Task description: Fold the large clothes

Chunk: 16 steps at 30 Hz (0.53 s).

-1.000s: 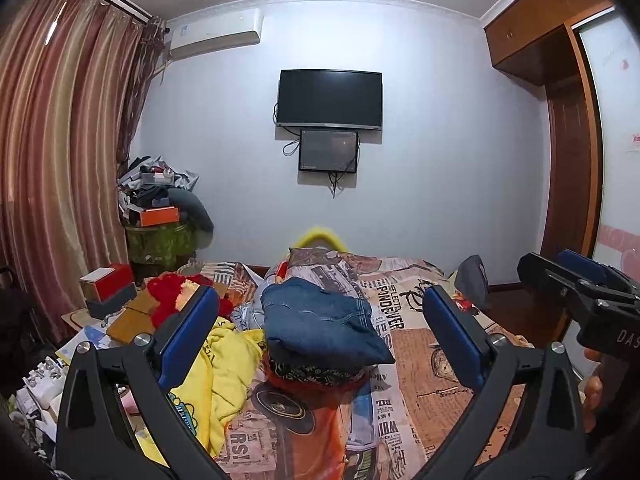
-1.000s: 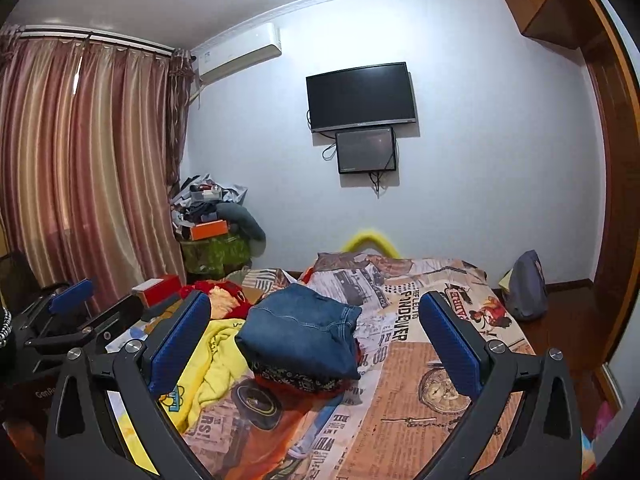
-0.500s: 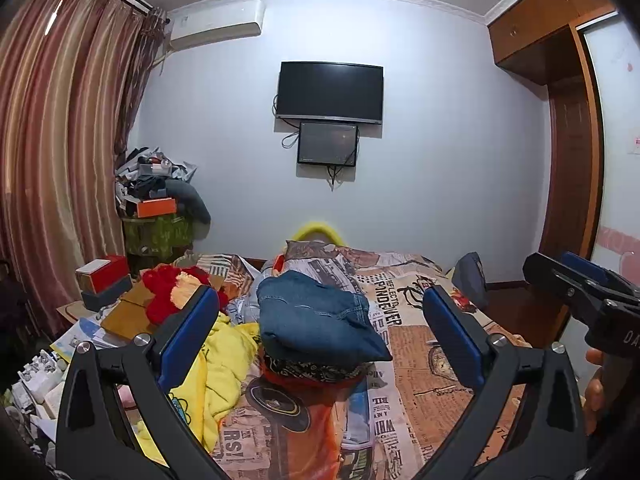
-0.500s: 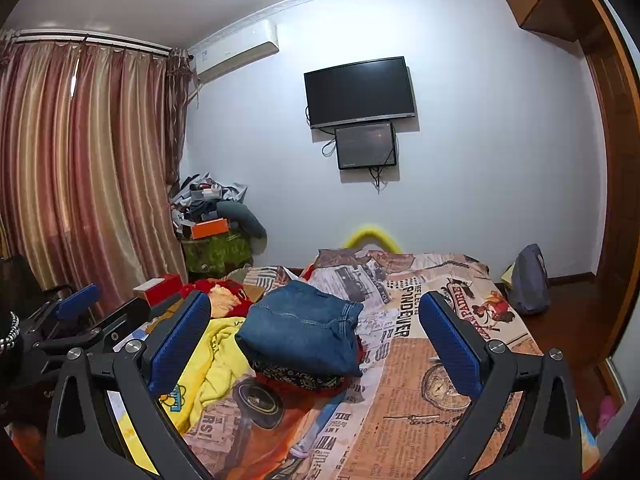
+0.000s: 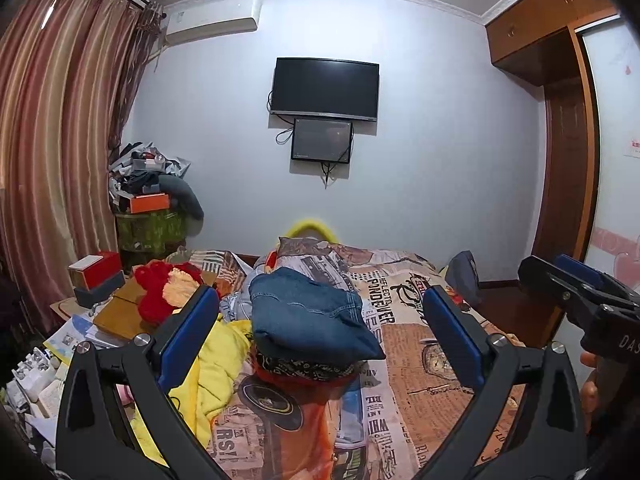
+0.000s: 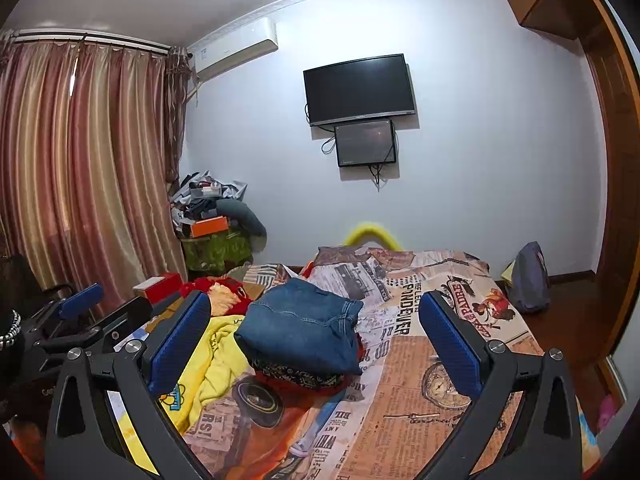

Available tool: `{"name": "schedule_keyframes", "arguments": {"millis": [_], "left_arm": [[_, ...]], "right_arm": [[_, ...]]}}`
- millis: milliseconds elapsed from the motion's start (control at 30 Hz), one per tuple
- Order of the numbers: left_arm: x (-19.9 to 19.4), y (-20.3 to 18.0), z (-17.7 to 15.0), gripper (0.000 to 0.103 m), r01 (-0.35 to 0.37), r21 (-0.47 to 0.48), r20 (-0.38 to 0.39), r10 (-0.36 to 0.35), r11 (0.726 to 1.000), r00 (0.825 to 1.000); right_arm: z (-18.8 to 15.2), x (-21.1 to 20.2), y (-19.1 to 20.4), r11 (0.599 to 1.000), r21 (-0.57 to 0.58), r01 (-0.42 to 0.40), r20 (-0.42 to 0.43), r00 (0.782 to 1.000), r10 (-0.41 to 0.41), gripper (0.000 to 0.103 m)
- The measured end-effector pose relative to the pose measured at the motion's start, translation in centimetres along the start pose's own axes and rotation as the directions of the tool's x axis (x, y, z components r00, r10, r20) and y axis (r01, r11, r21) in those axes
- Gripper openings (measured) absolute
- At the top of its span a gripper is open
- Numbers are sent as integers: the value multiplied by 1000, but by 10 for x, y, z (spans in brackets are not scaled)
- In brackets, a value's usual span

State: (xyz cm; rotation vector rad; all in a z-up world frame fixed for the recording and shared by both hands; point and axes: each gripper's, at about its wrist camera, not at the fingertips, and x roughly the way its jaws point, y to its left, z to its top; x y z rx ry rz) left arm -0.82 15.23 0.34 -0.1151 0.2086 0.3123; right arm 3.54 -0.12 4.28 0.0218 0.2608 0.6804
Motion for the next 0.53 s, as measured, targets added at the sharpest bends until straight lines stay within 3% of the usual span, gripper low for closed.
{"name": "schedule_keyframes", "arguments": {"millis": [533], "left_arm": [[2, -3, -2, 102, 2, 18, -10, -2, 1000, 1000]], "right_arm": [[-2, 4, 3, 1000, -4, 7, -6, 1000, -7, 103]]}}
